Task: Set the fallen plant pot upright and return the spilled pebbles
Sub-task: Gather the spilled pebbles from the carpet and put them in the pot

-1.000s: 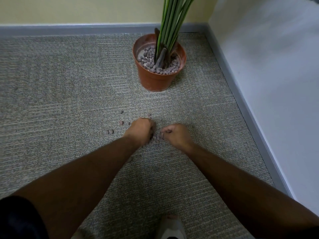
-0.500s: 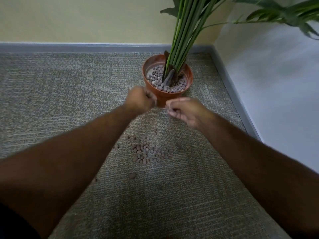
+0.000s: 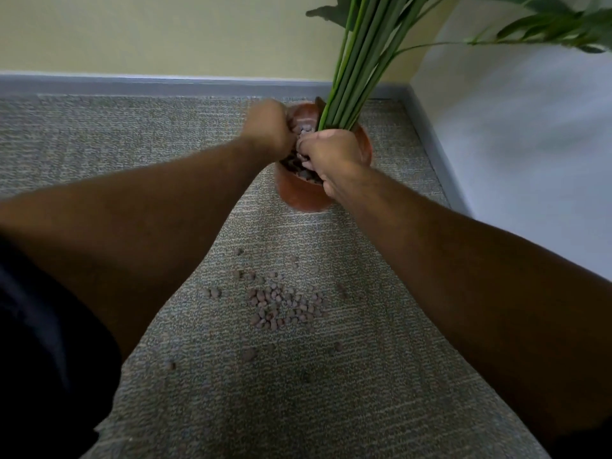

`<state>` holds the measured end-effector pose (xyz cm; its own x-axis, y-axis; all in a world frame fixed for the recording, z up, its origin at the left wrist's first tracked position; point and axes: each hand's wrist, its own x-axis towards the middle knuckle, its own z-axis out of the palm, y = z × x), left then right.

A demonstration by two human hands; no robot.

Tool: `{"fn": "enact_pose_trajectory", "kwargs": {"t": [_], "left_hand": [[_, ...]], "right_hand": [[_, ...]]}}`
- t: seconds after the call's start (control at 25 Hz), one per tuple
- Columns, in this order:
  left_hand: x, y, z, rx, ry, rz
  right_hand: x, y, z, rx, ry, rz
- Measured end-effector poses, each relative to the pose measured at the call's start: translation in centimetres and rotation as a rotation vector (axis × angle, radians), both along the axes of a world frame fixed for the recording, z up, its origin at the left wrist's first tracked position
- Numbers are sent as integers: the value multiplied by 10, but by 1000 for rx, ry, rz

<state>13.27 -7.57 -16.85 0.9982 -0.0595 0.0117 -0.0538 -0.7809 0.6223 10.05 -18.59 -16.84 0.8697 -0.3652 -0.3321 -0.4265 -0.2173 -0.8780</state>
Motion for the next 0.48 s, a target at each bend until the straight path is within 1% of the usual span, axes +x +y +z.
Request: {"fn": "enact_pose_trajectory", "kwargs": {"t": [0.04, 0.08, 0.16, 0.24, 0.32, 0.36, 0.44, 0.48], "left_hand": [[1, -2, -3, 14, 6, -10], [1, -3, -6, 31, 0, -31], [-1, -5, -10, 74, -46, -115], [-6, -6, -13, 107, -116, -184], [-14, -6, -17, 63, -192, -193], [-21, -6, -21, 27, -240, -191], [-37, -1, -27, -1, -353, -194], [-47, 3, -31, 6, -404, -193]], "right_hand": [[-1, 1, -6, -109, -26, -2], [-2, 0, -11, -245, -81, 42], [-11, -5, -19, -497, -221, 231], [-20, -13, -25, -674, -300, 456], [-25, -20, -31, -733, -334, 624], [-26, -23, -33, -738, -348, 660], [-33, -28, -35, -804, -415, 655], [-39, -32, -35, -888, -477, 632]]}}
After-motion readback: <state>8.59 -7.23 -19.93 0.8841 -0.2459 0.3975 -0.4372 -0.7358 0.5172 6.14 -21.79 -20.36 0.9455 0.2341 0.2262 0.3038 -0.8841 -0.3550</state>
